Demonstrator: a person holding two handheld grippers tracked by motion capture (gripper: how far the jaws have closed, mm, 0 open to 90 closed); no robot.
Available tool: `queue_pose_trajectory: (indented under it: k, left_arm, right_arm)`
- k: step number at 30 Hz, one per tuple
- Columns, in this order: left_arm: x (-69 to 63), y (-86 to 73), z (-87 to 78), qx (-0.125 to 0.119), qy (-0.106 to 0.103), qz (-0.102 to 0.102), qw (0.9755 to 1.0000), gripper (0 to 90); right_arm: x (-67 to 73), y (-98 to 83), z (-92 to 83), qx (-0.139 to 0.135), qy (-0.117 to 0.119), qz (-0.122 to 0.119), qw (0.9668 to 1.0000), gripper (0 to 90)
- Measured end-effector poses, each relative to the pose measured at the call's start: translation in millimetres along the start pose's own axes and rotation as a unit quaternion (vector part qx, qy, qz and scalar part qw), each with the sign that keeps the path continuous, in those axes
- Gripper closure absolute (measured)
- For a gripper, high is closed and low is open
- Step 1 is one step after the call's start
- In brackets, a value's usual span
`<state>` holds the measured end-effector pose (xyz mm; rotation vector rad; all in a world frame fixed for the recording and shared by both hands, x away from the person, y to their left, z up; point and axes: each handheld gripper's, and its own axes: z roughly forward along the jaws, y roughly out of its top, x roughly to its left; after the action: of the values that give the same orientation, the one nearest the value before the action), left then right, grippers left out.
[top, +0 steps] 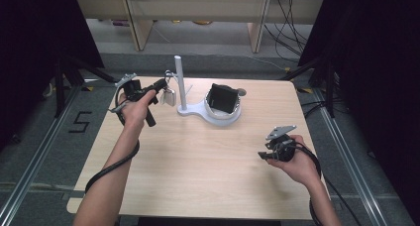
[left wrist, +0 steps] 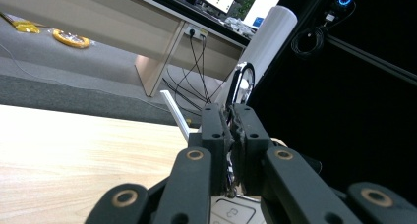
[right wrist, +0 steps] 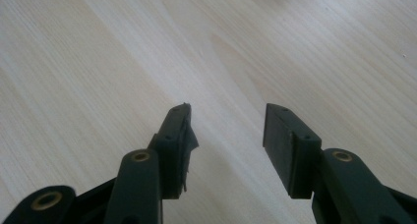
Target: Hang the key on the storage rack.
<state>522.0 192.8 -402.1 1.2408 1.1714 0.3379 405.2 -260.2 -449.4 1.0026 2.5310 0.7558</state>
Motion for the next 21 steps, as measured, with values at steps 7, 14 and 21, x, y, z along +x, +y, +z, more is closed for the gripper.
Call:
queue_pose_trajectory:
  k: [7,14,21]
  left_arm:
    - [5.5,-3.5,5.8,0.004,0.013,-0.01,0.9999,85.2]
    - [-0.2,-12.6,9.0,0.007,0.038,0.055,0.9977,77.0]
    - [-10.3,-29.9,-32.0,0.029,0.062,0.206,0.9762,45.7]
  right_arm:
    - [0.9,-0.5,-0.4,0.007,0.006,-0.005,0.9999,54.8]
    - [2.3,-3.8,-0.5,0.0,0.004,0.004,1.0,54.8]
    - [-0.6,-13.1,-3.8,-0.019,0.0,0.016,0.9997,55.2]
